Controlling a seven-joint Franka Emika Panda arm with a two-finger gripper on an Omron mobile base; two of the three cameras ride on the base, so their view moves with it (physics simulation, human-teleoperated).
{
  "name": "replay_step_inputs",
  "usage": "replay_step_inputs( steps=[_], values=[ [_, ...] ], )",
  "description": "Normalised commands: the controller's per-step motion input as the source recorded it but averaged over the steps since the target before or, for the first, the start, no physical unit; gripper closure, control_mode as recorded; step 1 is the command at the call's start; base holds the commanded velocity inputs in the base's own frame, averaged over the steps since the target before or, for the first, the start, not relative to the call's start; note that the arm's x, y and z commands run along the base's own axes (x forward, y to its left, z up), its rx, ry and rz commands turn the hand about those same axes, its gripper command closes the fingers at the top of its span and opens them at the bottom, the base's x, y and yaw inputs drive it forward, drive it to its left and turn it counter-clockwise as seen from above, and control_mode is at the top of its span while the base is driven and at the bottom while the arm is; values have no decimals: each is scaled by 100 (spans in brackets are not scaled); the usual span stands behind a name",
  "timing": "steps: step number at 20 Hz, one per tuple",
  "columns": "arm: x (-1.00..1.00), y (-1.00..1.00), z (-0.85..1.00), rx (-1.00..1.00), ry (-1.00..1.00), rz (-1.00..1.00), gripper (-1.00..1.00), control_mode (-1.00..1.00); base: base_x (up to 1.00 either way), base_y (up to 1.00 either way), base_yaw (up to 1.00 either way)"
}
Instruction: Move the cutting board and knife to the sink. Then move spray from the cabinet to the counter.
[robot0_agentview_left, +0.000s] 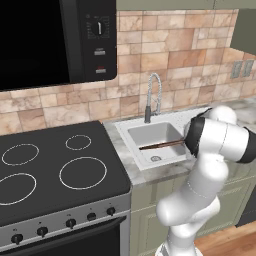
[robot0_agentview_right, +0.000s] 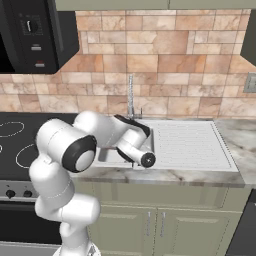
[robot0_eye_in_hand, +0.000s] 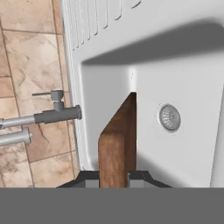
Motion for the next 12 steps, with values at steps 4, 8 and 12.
replay_step_inputs(
  steps=[4,8,12],
  values=[
    [20,0,-18,0,0,0,100,-100,0,0,0],
    [20,0,-19,0,0,0,100,-100,0,0,0],
    [20,0,-19,1,0,0,100,-100,0,0,0]
  ],
)
